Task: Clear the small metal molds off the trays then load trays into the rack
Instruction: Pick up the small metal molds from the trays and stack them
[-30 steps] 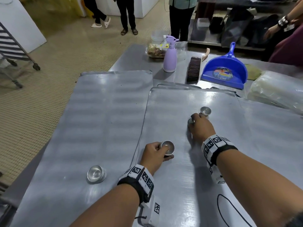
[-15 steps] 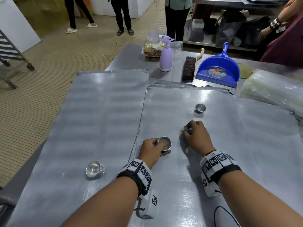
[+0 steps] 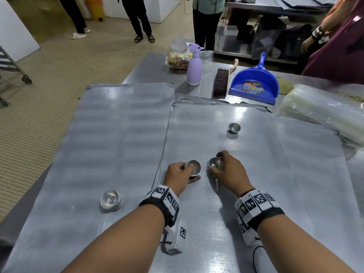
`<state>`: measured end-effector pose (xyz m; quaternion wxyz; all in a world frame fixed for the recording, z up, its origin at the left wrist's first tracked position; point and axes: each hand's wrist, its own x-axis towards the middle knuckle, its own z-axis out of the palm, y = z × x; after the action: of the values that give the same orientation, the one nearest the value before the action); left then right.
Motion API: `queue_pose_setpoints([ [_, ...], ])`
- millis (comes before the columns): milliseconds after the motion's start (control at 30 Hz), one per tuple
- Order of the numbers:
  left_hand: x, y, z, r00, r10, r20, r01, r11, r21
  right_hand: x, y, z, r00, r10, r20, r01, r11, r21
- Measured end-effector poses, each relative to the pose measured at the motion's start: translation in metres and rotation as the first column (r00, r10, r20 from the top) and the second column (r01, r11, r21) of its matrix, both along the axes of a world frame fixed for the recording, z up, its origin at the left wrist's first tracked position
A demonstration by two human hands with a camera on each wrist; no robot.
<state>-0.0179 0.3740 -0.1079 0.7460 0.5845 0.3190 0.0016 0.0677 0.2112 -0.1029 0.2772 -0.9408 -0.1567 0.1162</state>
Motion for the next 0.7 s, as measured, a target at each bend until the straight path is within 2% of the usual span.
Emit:
queue_pose_setpoints([
  [467,0.001,0.001,-0.002,1.000,0.015,-0.002,-0.015,1.000,-0.006,-0.020,-0.009,0.002,0.996,0.081,0.027,-0.075,0.982,-0.172],
  [600,0.000,0.003,0.000,1.000,0.024,-0.009,-0.024,0.999,-0.028,-0.028,-0.011,0.010,0.998,0.063,0.028,-0.058,0.988,-0.146],
  [700,-0.001,0.005,0.001,0.999,0.042,-0.013,-0.043,0.996,-0.078,-0.032,-0.010,0.017,0.998,0.047,0.050,-0.044,0.998,-0.052],
])
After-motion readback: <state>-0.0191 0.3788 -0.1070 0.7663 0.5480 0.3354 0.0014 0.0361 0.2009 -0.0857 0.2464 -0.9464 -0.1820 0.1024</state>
